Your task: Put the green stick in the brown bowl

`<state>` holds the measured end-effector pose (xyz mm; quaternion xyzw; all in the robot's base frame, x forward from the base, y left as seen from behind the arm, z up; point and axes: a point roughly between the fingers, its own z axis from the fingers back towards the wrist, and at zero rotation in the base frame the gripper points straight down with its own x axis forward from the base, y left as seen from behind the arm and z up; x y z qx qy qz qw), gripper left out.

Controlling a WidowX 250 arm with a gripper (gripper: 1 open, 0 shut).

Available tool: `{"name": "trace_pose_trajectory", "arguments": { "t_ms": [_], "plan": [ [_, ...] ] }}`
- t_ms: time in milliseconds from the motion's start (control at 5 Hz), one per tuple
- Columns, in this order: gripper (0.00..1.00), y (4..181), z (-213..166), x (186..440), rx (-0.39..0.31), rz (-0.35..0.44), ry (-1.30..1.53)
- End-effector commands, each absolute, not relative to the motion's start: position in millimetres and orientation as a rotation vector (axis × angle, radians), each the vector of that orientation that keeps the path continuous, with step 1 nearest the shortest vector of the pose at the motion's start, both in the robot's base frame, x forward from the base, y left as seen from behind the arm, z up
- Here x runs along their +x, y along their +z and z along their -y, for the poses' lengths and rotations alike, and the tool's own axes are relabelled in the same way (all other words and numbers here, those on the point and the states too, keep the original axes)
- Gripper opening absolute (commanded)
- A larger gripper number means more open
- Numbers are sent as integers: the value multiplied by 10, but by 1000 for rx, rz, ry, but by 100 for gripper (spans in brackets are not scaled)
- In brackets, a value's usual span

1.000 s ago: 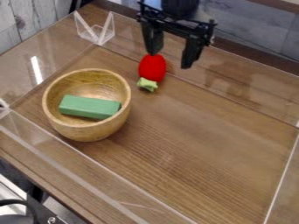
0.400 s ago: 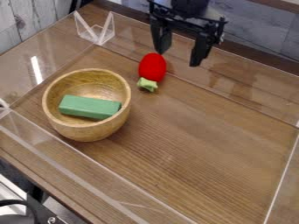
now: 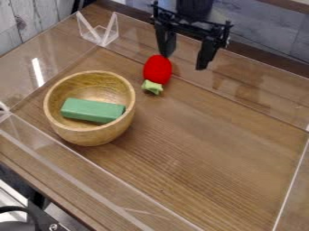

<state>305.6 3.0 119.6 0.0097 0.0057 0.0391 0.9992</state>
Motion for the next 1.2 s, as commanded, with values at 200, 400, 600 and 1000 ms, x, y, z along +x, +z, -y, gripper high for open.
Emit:
{"name": "trace_pose_trajectory", "arguments": {
  "t_ms": [200,400,600,1000],
  "plan": [
    [100,1502,6,3128,15,33,5],
    [100,1462,99,3093,18,27,-27],
    [100,1376,79,3093,17,19,-39],
    [100,1561,-113,2901,11,32,11]
  ]
}}
